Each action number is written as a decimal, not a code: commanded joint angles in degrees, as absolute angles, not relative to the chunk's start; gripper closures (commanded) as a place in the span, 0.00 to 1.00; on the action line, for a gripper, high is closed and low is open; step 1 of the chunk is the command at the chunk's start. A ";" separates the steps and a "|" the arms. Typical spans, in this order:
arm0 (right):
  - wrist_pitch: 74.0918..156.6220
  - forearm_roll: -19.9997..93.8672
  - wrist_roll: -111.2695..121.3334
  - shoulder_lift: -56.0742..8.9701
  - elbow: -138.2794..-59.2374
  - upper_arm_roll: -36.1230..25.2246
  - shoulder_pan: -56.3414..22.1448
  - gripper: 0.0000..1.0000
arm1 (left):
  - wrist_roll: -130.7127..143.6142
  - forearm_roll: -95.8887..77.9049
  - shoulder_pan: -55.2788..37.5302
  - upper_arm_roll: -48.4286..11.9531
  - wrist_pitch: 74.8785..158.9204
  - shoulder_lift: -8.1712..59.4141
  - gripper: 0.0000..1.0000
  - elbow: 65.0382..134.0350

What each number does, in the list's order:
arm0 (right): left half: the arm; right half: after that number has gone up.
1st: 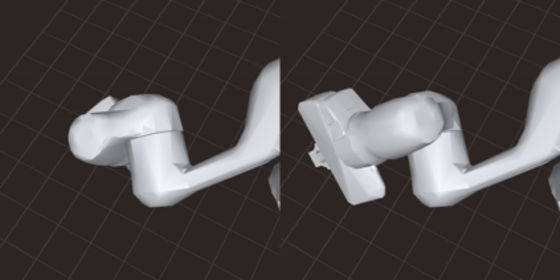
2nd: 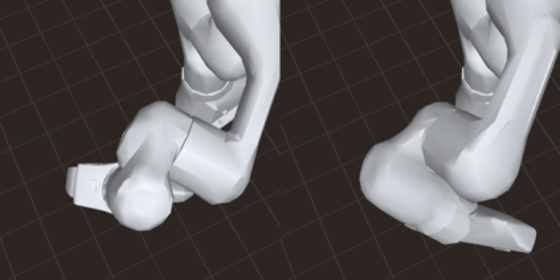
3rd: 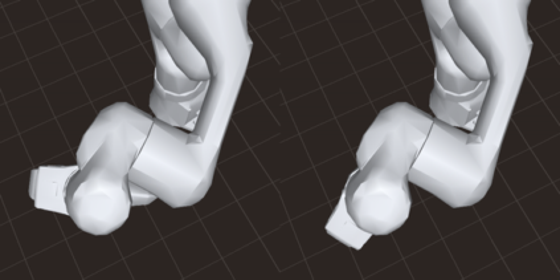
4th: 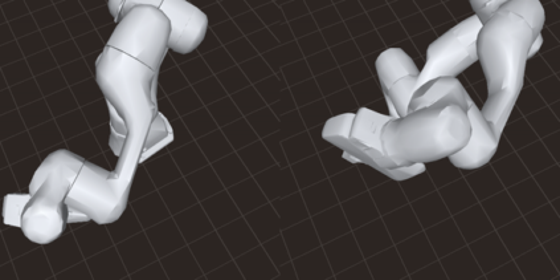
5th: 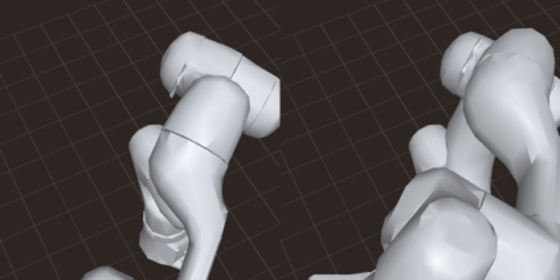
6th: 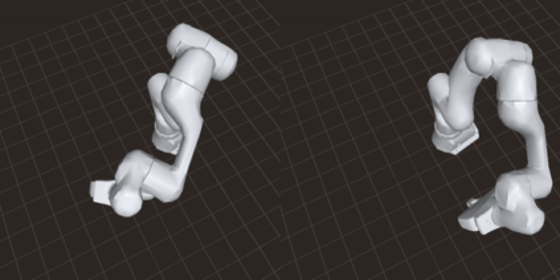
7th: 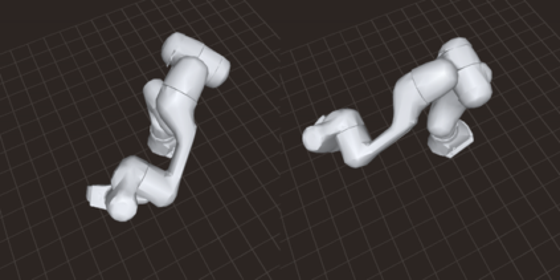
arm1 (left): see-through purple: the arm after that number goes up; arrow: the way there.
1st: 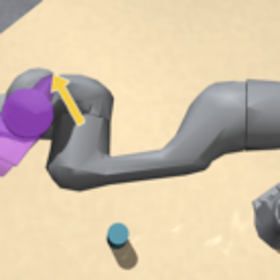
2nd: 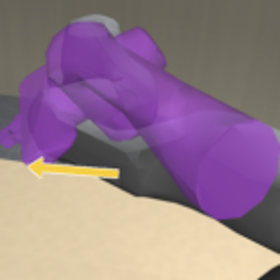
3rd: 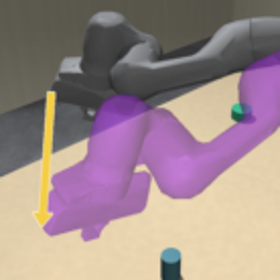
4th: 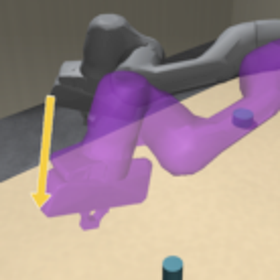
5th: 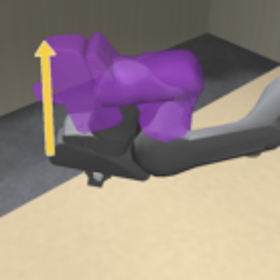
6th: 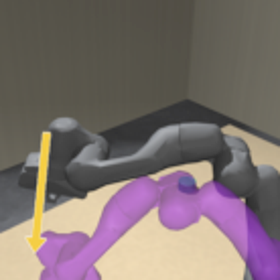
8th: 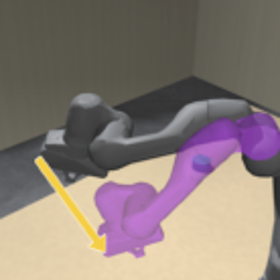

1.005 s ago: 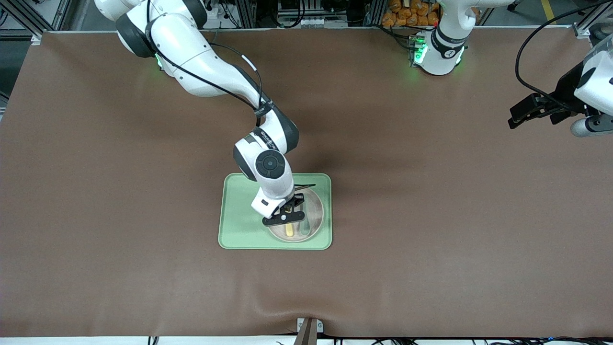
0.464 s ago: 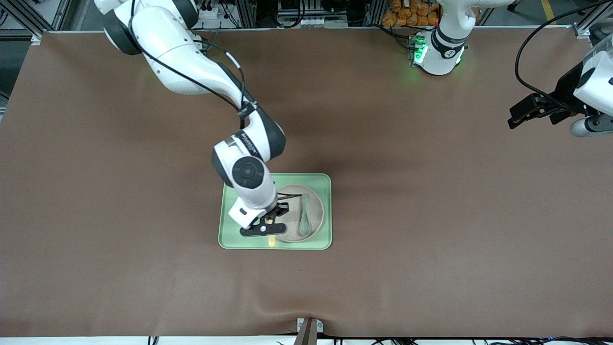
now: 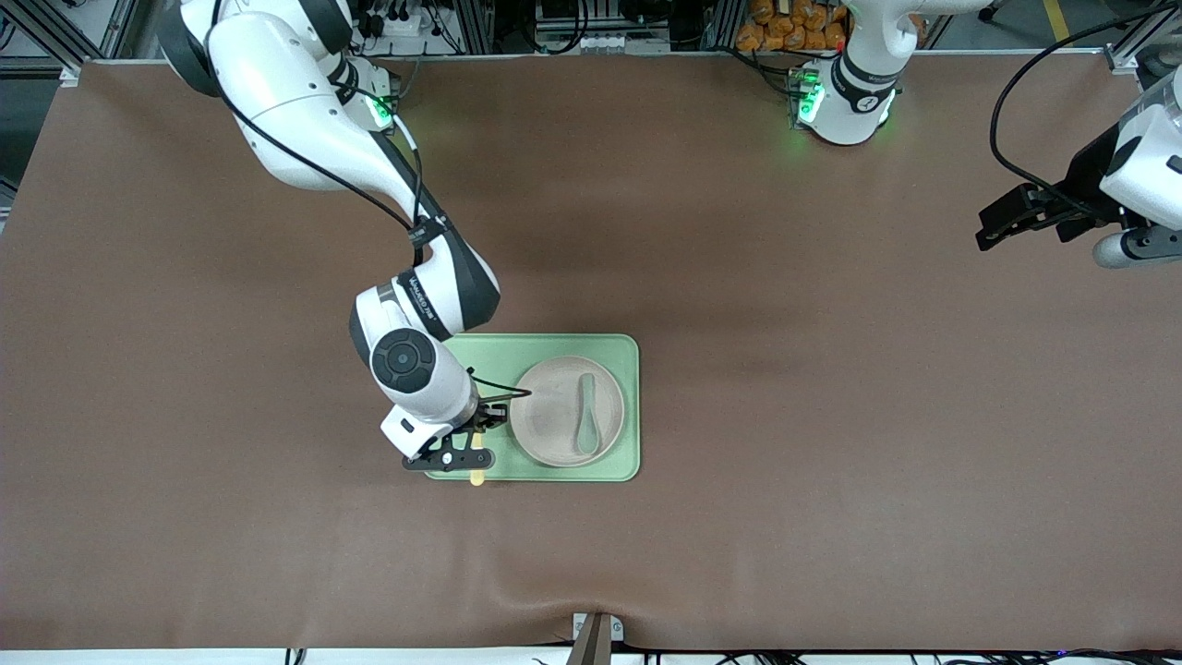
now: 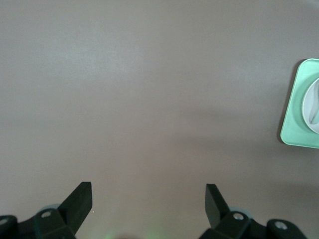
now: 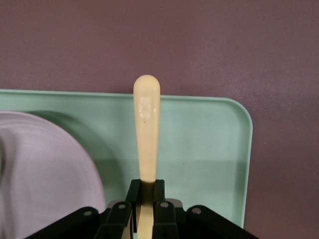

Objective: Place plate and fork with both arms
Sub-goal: 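Carry the fork with the right gripper beside the plate on the tray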

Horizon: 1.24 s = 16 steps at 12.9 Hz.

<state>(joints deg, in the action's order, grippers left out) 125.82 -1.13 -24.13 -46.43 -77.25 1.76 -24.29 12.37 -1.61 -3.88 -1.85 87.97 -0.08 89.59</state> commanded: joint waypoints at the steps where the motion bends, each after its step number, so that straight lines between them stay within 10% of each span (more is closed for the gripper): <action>1: 129.99 -0.53 -23.03 -40.88 -87.52 2.72 -23.29 1.00 | 12.30 -1.06 -4.04 -2.11 88.68 0.00 0.00 89.65; 12: 136.50 -0.70 -23.47 -38.50 -96.33 2.64 -23.20 1.00 | 12.39 -0.79 -3.78 -2.99 88.24 -0.09 0.00 89.65; 16: 136.76 -0.70 -23.55 -38.58 -96.24 2.64 -23.38 0.62 | 12.39 -0.62 -3.87 -3.08 88.33 0.17 0.00 89.30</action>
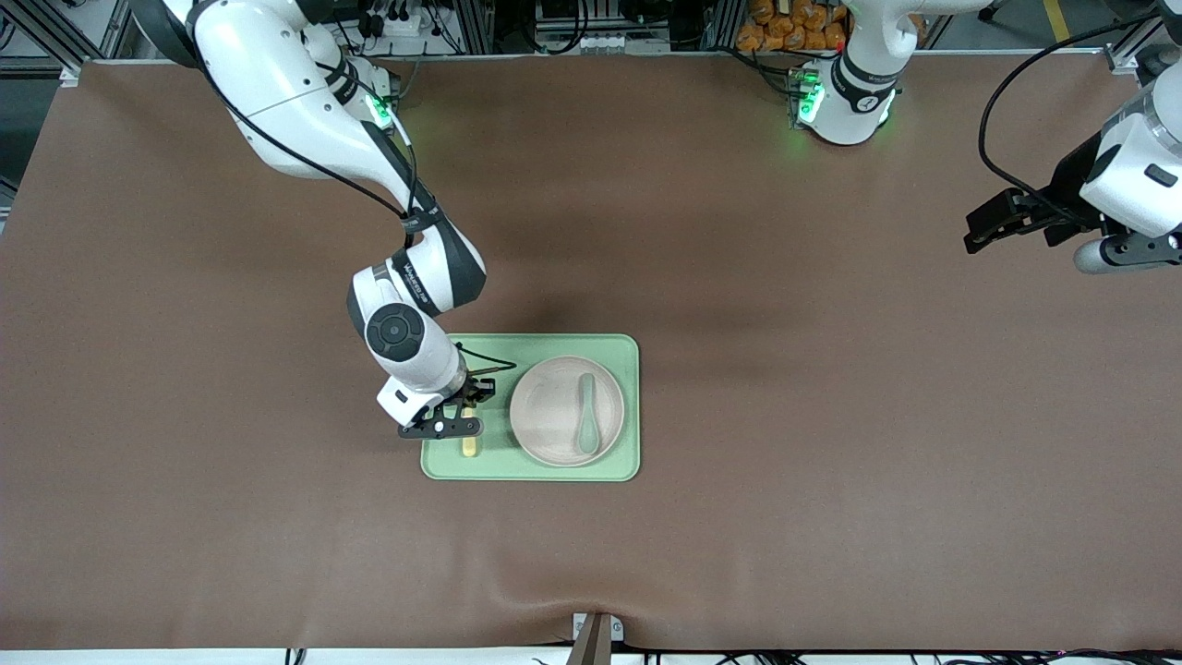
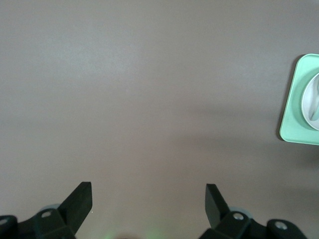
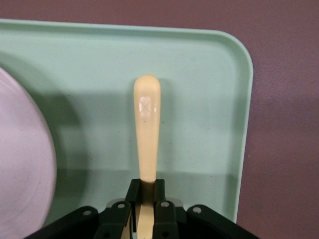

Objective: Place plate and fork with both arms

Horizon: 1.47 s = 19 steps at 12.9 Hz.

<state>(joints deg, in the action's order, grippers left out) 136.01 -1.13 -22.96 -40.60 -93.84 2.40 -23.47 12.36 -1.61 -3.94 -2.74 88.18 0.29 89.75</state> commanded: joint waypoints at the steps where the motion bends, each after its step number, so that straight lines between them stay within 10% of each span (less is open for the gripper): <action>1: 136.67 -0.70 -23.47 -38.58 -96.15 2.64 -23.29 0.49 | 12.31 -0.62 -3.95 -3.16 88.33 0.18 0.00 89.04; 3: 136.41 -0.79 -23.29 -38.41 -95.54 2.64 -22.77 0.22 | 11.87 -0.62 -3.87 -3.08 88.33 0.35 0.00 89.03; 7: 131.94 -0.62 -22.68 -36.31 -91.77 2.46 -20.49 0.00 | 11.51 -0.79 -3.25 -3.08 88.24 0.79 0.00 88.68; 19: 100.03 -0.44 -5.64 -11.97 -92.72 2.55 -3.88 0.00 | 11.60 -0.62 -3.16 -2.64 86.84 -0.09 0.00 88.50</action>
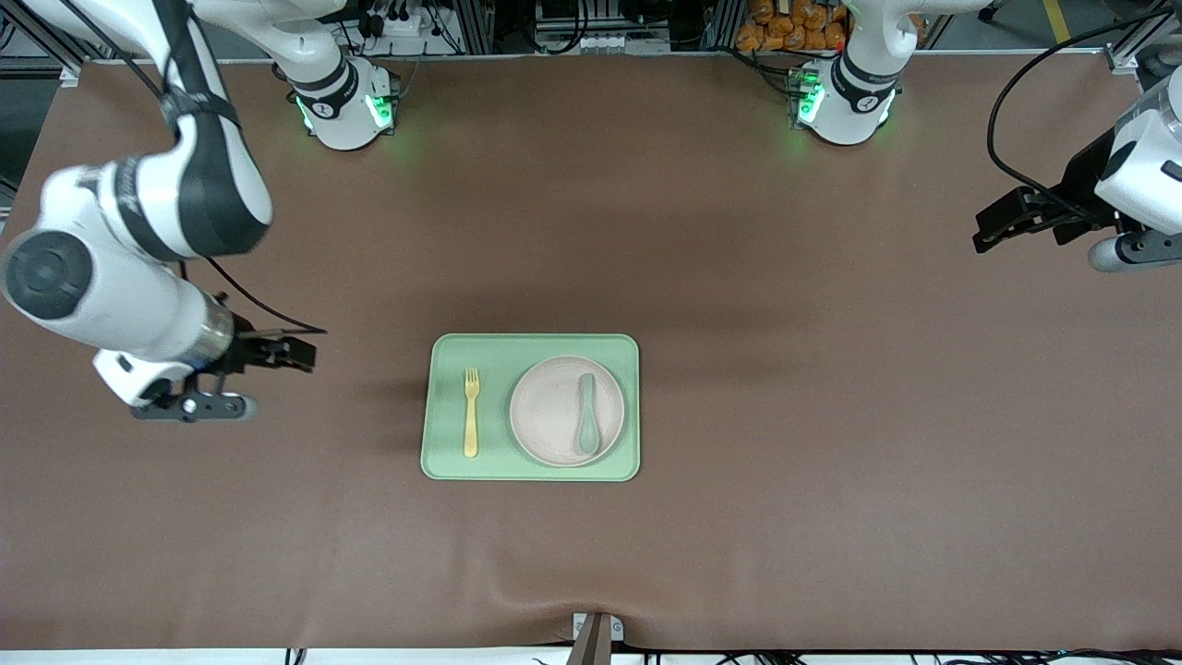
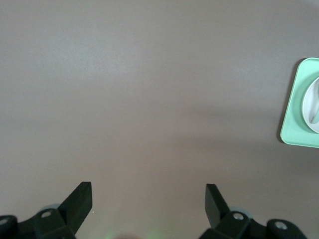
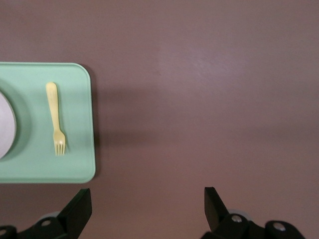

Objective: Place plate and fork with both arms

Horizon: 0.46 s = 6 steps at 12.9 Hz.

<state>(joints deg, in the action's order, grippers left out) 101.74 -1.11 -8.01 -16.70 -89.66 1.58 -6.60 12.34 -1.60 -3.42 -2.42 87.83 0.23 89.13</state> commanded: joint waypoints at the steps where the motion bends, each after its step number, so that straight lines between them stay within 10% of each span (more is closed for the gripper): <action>1: 99.67 -0.35 -5.19 -9.78 -93.77 2.55 -2.65 0.00 | 11.60 -0.53 -3.16 -2.64 86.84 -0.09 0.00 88.59; 6: 95.20 -0.35 -5.36 -1.15 -96.95 2.98 0.16 0.00 | 11.51 -0.53 -2.99 -2.64 86.84 -0.18 0.00 88.59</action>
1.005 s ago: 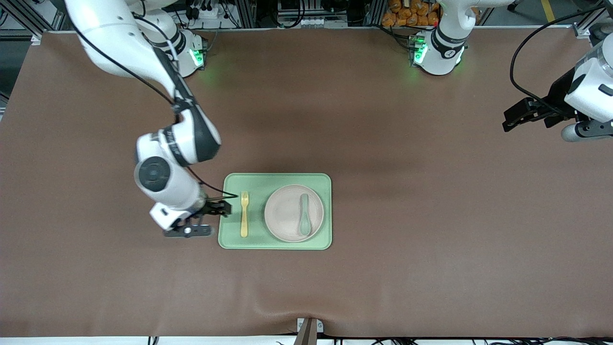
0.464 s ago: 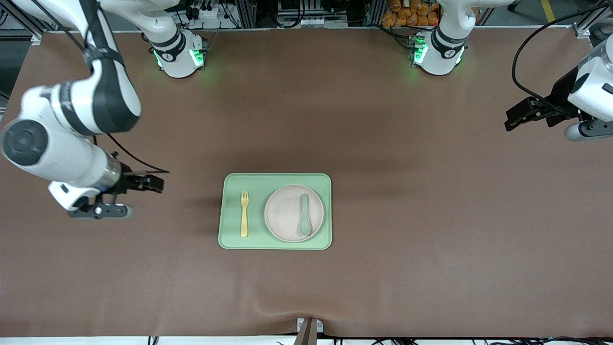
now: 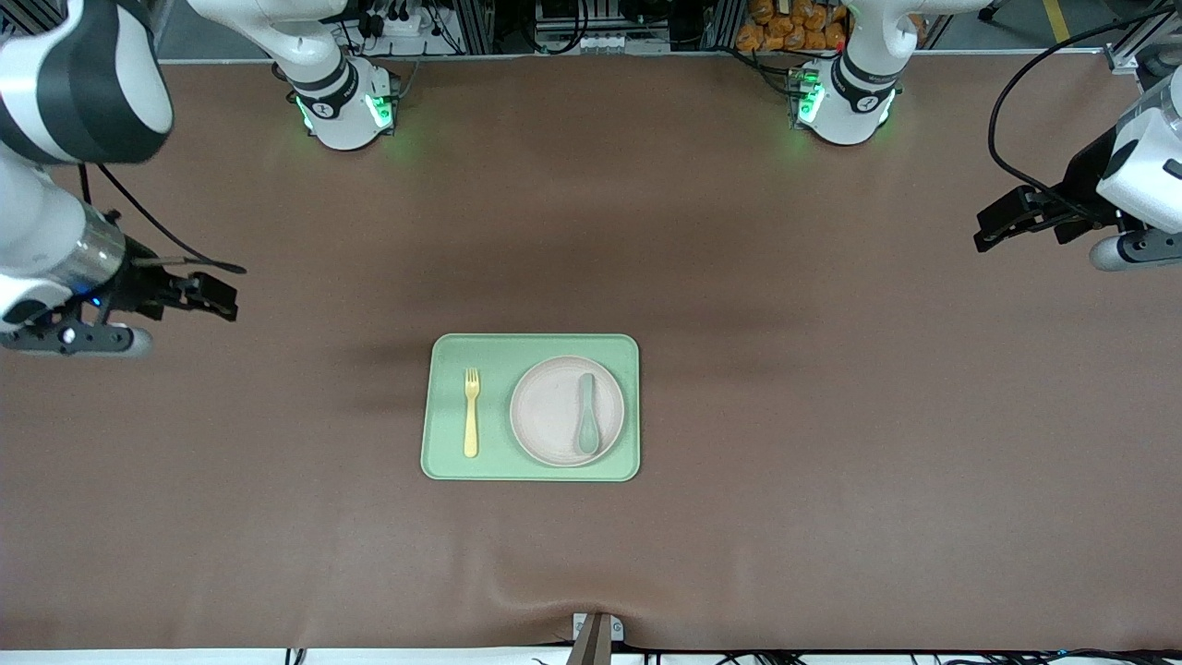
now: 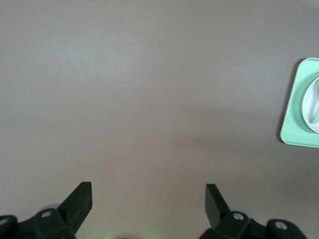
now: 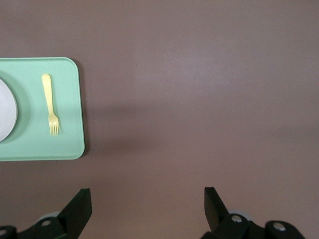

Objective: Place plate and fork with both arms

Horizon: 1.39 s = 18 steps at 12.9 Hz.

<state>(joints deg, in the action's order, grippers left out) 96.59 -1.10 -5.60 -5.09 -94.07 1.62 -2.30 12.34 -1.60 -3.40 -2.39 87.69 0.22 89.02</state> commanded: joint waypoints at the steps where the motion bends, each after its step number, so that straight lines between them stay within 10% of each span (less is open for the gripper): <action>1: 93.45 -0.35 -4.93 -0.88 -95.73 3.34 1.05 0.00 | 11.51 -0.53 -2.99 -2.64 86.84 -0.18 0.00 88.59; 6: 85.97 -0.61 0.26 -2.20 -83.42 3.08 2.98 0.00 | 10.81 -0.44 -2.99 -2.64 86.84 -0.26 0.00 88.86; 18: 82.36 -1.67 1.85 -2.11 -82.09 3.43 3.96 0.00 | 9.76 0.35 -2.72 -2.99 86.75 -0.44 0.00 88.15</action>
